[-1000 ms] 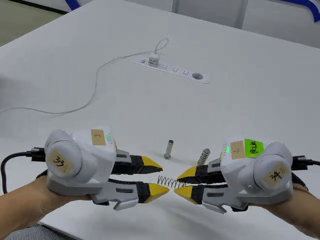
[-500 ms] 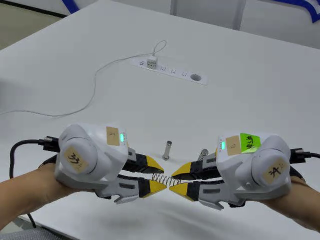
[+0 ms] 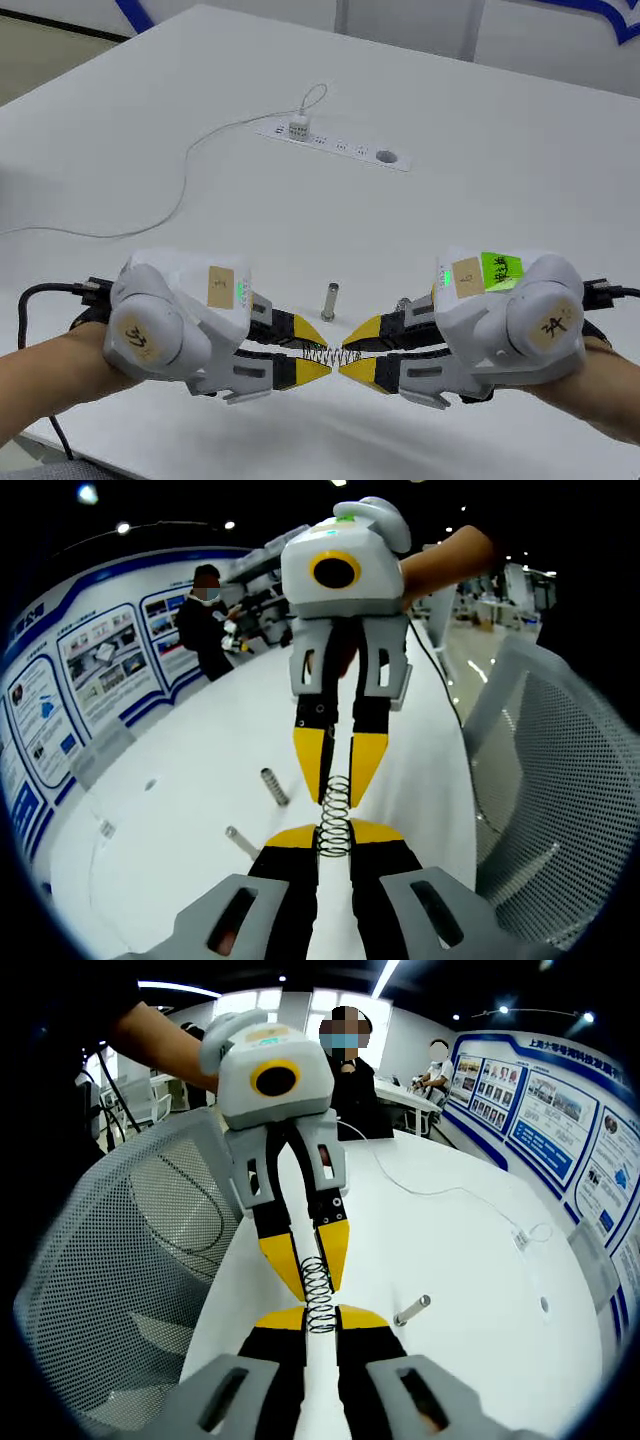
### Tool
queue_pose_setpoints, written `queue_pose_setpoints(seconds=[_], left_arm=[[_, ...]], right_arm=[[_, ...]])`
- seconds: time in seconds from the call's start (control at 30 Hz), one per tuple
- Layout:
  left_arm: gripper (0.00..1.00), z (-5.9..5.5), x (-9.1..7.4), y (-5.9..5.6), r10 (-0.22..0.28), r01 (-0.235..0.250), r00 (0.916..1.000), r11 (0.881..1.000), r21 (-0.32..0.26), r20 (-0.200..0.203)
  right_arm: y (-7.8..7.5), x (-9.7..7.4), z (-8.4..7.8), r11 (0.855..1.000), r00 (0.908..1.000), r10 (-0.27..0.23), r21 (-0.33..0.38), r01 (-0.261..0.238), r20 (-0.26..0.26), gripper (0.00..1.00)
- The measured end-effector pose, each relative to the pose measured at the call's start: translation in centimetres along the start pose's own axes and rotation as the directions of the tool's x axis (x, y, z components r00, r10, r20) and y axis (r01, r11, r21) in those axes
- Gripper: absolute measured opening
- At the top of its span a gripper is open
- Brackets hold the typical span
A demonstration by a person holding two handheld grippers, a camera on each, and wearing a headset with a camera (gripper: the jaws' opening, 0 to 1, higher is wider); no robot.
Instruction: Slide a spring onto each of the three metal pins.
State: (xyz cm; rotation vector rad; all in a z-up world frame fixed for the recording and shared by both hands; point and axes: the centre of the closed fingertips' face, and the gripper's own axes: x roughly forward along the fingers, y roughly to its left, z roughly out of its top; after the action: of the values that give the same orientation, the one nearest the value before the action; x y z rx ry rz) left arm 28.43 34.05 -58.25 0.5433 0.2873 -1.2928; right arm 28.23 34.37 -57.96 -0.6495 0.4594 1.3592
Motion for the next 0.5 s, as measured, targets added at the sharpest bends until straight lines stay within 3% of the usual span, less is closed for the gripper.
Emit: queue_pose_setpoints(seconds=[0.13,0.3,0.43,0.5], left_arm=[[0.10,0.35,0.02,-0.38,-0.032,0.032,0.9995,0.999,0.039,0.006],[0.10,0.51,0.03,-0.19,-0.026,0.025,0.9996,0.999,0.035,0.010],[0.10,0.89,-0.09,-0.13,-0.022,0.021,0.9995,0.999,0.029,0.025],[0.10,1.10,-0.19,-0.07,-0.016,0.015,0.9993,1.000,0.024,0.033]], right_arm=[[0.24,-0.23,-0.02,0.999,0.9996,0.028,0.017,-0.028,0.005,0.11],[-0.08,-0.35,-0.09,0.998,0.9996,0.016,0.062,-0.018,0.024,0.12],[-0.33,-0.37,-0.73,0.996,0.9999,0.013,0.092,-0.014,0.007,0.14],[-0.25,-0.46,-0.61,0.992,0.9994,0.020,0.120,-0.023,0.029,0.13]])
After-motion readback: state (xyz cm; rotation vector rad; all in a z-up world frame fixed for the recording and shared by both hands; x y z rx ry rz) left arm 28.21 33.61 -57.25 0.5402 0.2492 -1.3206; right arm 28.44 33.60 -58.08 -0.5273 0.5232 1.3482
